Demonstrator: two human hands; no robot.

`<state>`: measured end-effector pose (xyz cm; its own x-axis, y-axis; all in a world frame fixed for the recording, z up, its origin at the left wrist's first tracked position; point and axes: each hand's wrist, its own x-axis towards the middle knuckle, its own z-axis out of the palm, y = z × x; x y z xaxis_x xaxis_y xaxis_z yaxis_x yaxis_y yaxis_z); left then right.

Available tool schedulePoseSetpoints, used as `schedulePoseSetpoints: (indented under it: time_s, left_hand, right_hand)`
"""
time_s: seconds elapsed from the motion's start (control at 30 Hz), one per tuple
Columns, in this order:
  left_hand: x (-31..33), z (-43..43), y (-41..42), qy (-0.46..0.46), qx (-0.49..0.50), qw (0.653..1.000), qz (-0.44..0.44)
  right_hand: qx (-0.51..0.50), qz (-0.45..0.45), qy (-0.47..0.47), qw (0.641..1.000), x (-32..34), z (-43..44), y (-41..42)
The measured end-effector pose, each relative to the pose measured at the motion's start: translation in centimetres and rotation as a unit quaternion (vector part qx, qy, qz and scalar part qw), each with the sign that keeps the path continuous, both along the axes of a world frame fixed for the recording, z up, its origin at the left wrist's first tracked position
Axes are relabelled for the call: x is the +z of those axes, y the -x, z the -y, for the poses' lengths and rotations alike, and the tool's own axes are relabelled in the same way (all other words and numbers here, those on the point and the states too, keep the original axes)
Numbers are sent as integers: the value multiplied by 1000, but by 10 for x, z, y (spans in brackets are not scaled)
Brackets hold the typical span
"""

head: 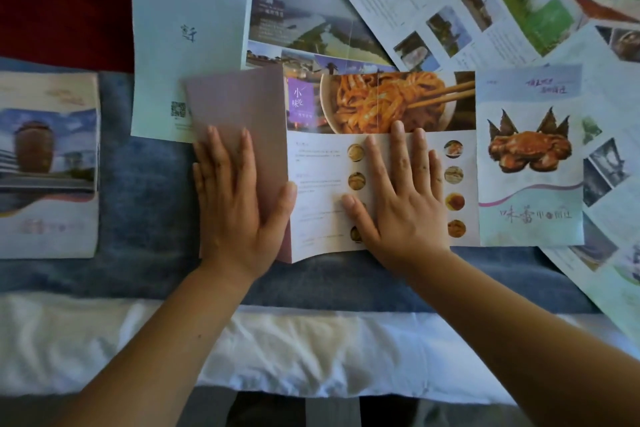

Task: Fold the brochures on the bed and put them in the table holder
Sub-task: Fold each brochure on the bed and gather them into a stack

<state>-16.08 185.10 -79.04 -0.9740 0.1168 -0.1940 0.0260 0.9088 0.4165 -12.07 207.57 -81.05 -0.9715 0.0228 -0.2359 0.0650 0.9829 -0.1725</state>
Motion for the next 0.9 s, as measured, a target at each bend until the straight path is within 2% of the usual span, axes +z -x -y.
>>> schedulePoseSetpoints:
  time_s: [0.23, 0.4, 0.57, 0.63, 0.77, 0.9]
  left_hand:
    - [4, -21, -3, -40, -11, 999, 5]
    - [4, -40, -6, -26, -21, 999, 12]
    - [5, -64, -9, -24, -30, 999, 15]
    - [6, -73, -10, -13, -37, 999, 20]
    - [6, -88, -11, 9, -44, 999, 25]
    - [4, -99, -13, 1, -39, 999, 17]
  right_hand:
    - [-2, -1, 9, 1000, 3, 0, 1]
    - [-25, -11, 78, 997, 17, -13, 7]
    - [36, -37, 153, 987, 28, -52, 16]
    - [25, -54, 111, 992, 32, -70, 15]
    - [-72, -35, -19, 997, 34, -104, 3]
    - [-51, 5, -3, 999, 25, -122, -12]
